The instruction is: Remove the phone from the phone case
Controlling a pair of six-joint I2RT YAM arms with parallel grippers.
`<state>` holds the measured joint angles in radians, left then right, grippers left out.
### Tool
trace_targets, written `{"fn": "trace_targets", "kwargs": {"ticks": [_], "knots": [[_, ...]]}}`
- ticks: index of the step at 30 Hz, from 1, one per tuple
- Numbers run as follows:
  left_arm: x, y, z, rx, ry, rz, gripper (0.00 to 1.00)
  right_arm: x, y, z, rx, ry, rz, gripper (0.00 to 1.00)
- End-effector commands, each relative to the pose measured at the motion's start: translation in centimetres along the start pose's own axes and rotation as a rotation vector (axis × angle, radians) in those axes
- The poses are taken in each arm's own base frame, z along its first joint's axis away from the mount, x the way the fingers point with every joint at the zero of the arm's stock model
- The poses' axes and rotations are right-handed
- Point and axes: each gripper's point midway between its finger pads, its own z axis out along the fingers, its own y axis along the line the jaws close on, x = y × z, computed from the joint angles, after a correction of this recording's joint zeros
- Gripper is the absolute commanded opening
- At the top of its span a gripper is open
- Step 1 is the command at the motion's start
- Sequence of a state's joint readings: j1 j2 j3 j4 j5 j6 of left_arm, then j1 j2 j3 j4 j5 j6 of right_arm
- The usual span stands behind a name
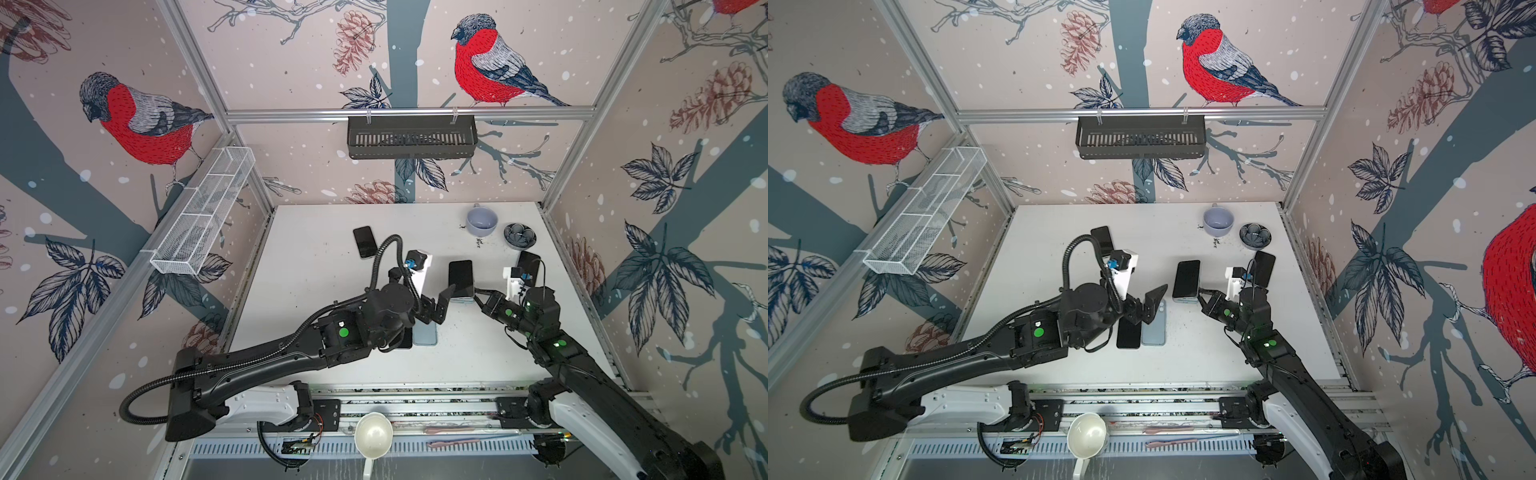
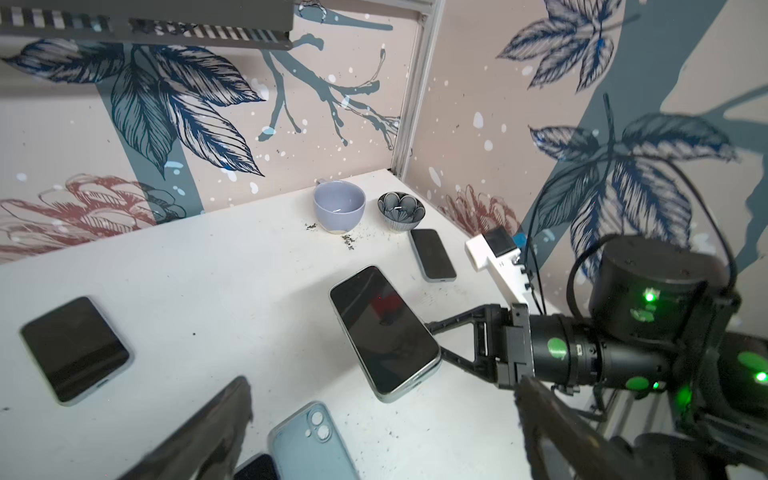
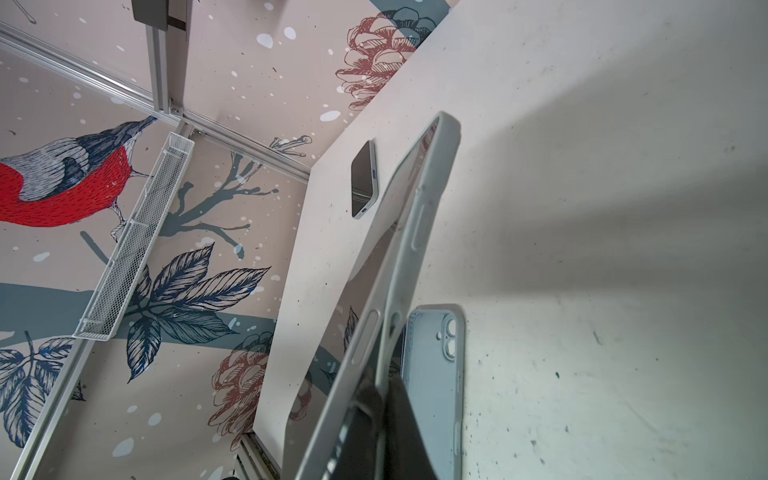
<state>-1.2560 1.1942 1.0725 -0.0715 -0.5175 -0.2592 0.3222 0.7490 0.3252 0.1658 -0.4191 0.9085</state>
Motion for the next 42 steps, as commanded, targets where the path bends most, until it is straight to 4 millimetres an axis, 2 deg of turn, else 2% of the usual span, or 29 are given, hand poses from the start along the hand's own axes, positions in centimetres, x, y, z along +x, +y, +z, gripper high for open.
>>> {"fn": "trace_targets", "kwargs": {"ticks": [1,6,10,19,23,28,32,42], "knots": [[1.3,-0.2,0.2,-0.107,0.046,0.203,0.98,-0.8,1.5,-0.1,-0.056,-0.019,-0.04,0.0],[4.2,-3.2,1.6,-0.068,0.145,0.321,0.97,-0.6,1.7,-0.2,-0.063,-0.011,-0.036,0.0],[6.2,-4.5,2.6,-0.04,0.204,0.377,0.96,-0.3,1.6,-0.1,-0.062,0.007,-0.028,0.0],[7.3,-6.6,3.2,0.067,0.222,0.401,0.94,0.6,1.4,0.1,-0.071,0.046,-0.006,0.0],[8.4,-8.3,3.3,0.167,0.247,0.412,0.92,0.5,1.5,0.1,-0.077,0.045,-0.006,0.0],[9.7,-7.4,4.3,0.093,0.29,0.448,0.89,0.7,1.9,0.0,-0.093,0.054,-0.003,0.0],[9.8,-5.6,5.0,-0.033,0.291,0.46,0.86,0.9,1.9,0.0,-0.099,0.061,0.0,0.0],[10.1,-3.1,6.4,-0.12,0.308,0.482,0.81,2.0,2.1,0.1,-0.116,0.083,-0.007,0.0]]}}
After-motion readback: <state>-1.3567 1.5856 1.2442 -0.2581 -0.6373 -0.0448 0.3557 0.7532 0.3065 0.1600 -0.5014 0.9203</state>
